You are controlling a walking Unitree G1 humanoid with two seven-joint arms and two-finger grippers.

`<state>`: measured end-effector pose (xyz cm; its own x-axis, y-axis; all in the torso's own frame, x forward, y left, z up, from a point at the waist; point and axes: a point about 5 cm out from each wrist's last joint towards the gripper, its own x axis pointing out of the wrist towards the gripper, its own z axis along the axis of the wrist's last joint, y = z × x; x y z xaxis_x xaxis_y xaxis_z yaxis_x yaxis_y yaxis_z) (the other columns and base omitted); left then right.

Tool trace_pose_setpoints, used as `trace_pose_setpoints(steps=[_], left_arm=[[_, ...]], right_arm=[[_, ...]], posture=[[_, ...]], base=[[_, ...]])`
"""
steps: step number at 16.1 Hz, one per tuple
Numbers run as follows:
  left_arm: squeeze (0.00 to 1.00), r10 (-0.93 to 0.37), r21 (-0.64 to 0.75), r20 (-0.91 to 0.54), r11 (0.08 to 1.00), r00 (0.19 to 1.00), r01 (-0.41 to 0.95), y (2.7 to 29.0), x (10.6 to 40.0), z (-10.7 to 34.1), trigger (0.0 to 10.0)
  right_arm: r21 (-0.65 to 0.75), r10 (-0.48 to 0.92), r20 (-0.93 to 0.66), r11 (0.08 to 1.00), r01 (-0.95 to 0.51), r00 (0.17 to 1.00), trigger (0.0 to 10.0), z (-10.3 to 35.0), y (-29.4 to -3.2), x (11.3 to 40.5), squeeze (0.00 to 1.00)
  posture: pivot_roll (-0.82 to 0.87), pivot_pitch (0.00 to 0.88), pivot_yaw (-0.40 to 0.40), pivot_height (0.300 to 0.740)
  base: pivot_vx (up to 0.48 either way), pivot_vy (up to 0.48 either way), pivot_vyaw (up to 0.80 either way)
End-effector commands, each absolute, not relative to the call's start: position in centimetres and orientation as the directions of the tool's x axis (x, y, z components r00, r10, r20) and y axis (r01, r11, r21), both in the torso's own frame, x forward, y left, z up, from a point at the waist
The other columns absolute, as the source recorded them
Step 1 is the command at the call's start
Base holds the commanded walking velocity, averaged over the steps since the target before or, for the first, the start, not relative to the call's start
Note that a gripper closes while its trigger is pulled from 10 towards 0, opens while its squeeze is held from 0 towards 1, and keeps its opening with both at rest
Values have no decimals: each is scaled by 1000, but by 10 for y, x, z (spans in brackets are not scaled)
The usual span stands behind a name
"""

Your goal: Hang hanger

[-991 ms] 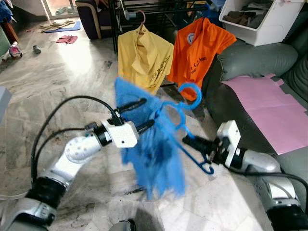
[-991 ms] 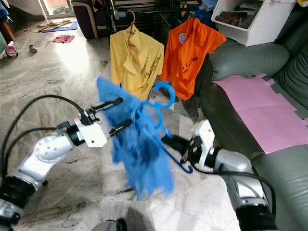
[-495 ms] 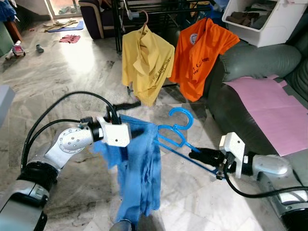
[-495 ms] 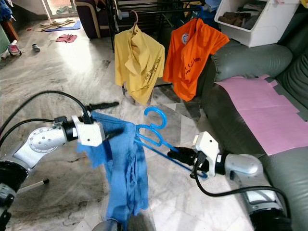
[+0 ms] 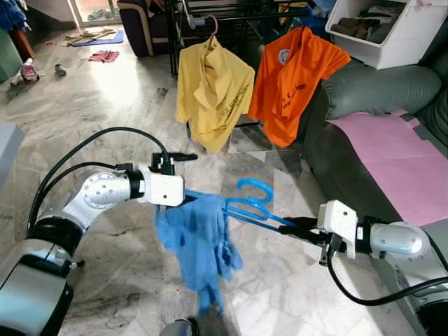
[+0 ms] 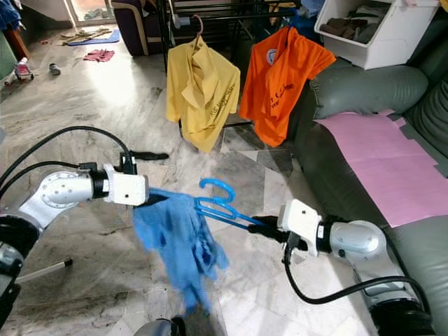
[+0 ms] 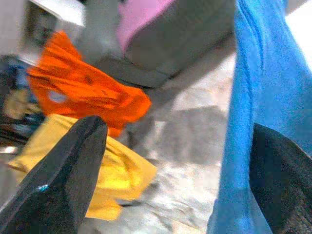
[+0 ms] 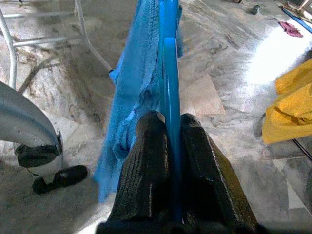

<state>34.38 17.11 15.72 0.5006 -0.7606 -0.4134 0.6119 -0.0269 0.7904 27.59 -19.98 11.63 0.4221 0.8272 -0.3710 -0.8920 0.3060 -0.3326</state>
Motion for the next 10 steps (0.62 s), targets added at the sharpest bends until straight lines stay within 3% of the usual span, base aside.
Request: trace_pose_setpoints(steps=[1,3,10], left_arm=[[0,-750,756,-459,-46,477,653,171,346,156,0],[0,-718,662,-563,-94,410,744,172,346,147,0],[0,-702,612,-608,-115,372,782,165,351,149,0]], right_arm=[[-381,834,-361,278,-882,418,10000,125,-199,279,0],[-443,818,-348,287,-850,458,10000,127,-199,283,0],[-493,806,-344,282,-823,482,10000,122,-196,288,0]], posture=[[-6,68,-11,740],[-9,68,-10,740],[-8,67,-4,740]], base=[[0,0,0],[0,0,0],[0,0,0]])
